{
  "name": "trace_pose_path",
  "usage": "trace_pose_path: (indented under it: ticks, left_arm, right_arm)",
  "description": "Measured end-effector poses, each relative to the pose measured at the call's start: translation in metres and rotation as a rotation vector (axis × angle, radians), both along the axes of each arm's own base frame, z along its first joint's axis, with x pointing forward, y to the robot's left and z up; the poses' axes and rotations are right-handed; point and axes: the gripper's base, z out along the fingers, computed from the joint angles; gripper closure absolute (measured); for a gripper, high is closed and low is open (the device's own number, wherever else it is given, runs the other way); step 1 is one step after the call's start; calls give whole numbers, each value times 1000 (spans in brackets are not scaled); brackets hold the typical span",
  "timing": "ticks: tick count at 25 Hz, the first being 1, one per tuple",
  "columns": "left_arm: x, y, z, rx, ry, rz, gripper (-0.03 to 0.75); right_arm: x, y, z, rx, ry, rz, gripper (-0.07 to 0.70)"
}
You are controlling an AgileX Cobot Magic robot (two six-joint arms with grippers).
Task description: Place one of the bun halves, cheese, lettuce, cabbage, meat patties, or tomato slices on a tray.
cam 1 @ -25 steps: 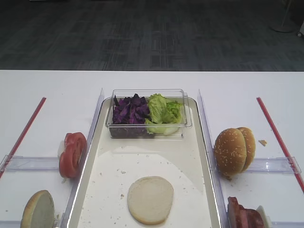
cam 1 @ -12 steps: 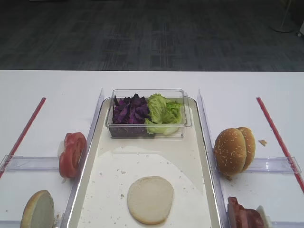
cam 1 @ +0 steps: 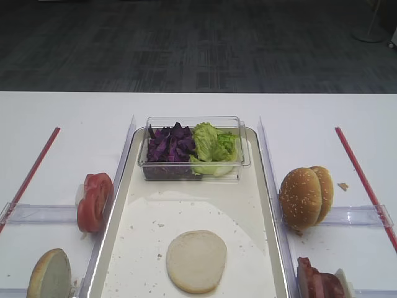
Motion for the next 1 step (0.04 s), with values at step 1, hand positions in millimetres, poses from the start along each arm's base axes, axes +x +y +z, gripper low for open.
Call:
trace_pose_path:
  ticks: [1]
  left_arm:
    - [0, 0, 0, 0, 0, 0, 160]
  right_arm:
    - [0, 0, 0, 0, 0, 0, 267]
